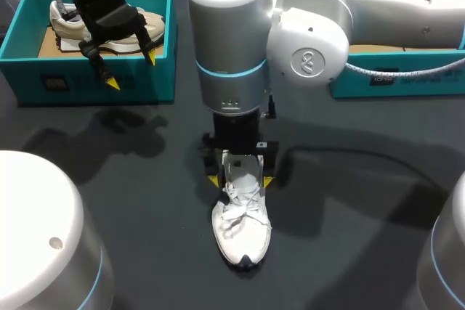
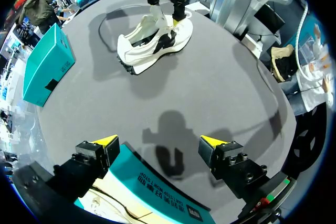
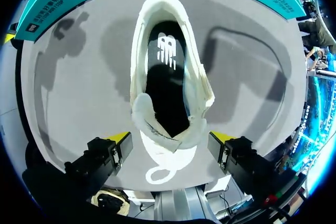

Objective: Take the shoe out of the shoebox, open the shoe tongue, remove and reinsert the insole, then place the shoe into the shoebox

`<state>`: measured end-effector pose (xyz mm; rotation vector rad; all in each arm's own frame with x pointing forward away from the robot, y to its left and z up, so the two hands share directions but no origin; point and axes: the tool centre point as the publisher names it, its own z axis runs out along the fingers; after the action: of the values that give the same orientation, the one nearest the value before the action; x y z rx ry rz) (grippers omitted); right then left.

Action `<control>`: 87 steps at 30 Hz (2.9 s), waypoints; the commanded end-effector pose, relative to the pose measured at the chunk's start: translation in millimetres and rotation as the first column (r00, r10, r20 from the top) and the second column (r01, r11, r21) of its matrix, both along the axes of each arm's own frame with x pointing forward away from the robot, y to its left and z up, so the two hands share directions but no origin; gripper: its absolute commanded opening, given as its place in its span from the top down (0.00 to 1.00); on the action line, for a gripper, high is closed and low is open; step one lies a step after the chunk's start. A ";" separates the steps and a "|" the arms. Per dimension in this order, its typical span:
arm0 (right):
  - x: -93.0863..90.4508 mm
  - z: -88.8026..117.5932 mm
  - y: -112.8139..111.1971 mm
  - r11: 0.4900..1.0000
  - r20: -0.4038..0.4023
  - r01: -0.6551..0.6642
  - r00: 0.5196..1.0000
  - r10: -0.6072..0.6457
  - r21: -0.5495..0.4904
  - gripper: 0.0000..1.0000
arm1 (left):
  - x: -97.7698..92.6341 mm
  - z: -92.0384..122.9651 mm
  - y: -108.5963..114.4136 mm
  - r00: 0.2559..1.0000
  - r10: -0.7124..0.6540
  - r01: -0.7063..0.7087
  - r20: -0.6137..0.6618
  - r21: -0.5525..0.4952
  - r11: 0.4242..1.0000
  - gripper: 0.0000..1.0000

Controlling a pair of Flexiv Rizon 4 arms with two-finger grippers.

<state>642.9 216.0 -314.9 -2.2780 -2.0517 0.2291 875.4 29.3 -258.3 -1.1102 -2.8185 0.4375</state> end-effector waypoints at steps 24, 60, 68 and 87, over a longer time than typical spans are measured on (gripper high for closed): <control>-65.5 31.8 12.4 1.000 0.106 0.018 0.994 -0.017 -0.013 0.53 | -0.5 0.2 0.7 1.000 0.000 0.000 0.001 0.002 1.000 0.00; 21.7 -12.0 -13.9 0.988 0.225 -0.148 0.965 0.136 0.034 0.78 | -0.5 0.2 0.7 1.000 0.000 0.000 0.001 0.002 1.000 0.00; 17.4 6.9 -2.7 0.987 0.225 -0.158 0.961 0.162 -0.035 0.76 | -0.5 0.2 0.7 1.000 0.000 0.000 0.001 0.002 1.000 0.00; 54.9 -15.1 -15.9 0.973 0.243 -0.230 0.945 0.218 0.022 0.79 | -0.5 0.2 0.7 1.000 0.000 0.000 0.001 0.002 1.000 0.00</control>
<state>706.3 202.4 -347.3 -2.1092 -2.3816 -0.0974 875.4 29.3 -258.3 -1.1101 -2.8186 0.4374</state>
